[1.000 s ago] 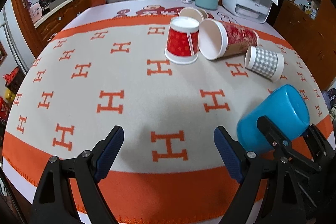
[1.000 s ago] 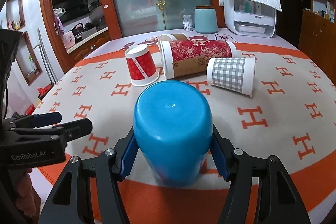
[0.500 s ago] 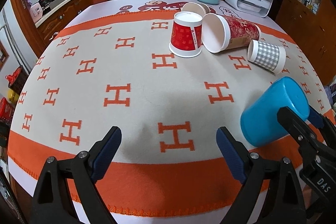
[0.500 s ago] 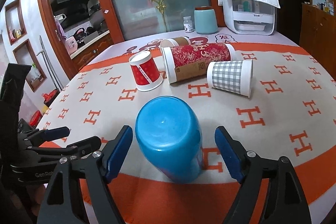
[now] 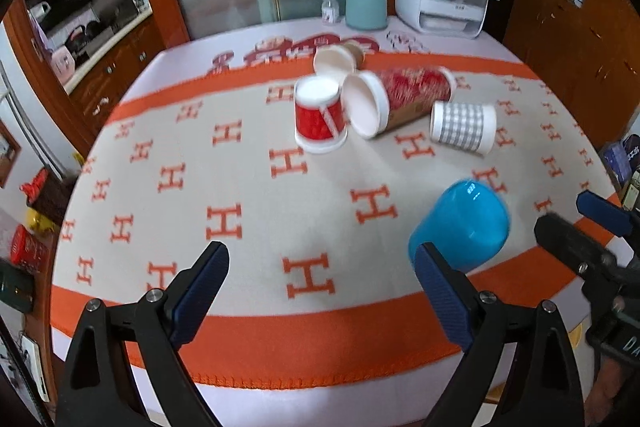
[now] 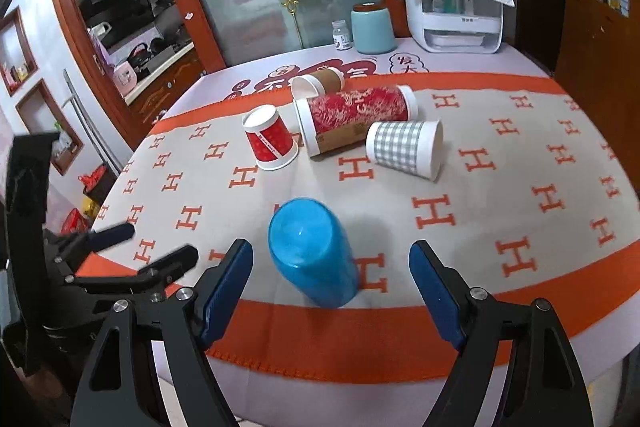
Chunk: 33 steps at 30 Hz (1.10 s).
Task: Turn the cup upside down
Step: 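Open the right gripper and pull it back from the blue cup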
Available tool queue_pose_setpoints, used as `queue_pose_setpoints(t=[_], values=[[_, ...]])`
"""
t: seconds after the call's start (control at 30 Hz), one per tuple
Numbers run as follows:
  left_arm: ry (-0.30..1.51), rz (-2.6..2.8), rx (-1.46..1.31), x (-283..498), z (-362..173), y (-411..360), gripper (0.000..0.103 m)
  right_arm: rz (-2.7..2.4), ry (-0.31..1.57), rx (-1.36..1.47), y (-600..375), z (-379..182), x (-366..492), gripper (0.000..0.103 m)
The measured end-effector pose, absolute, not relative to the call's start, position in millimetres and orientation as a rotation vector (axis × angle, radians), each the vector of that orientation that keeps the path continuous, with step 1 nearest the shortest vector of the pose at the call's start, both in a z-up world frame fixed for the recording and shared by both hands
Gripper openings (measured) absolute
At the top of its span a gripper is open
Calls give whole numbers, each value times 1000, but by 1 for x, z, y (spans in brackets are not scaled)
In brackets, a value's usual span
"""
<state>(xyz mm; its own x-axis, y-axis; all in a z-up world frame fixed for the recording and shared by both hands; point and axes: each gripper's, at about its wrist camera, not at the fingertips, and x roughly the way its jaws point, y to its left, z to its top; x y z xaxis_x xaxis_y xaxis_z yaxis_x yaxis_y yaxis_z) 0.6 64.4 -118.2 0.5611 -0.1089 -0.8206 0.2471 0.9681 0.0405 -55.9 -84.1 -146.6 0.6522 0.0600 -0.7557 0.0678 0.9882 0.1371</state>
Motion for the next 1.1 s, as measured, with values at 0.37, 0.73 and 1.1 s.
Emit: queue_pose_setpoints(t=[0.37,0.73,1.1], values=[[960,-221,91,-5,-44,47,101,-66,934,152,-103,-63,-57,82],[874,-173,81,-36,0,39,102,-151,872,161,-117,9,-87,91],[883,-129,79,-46,-1,45,102,-166,831,104,-102,16,-119,91]])
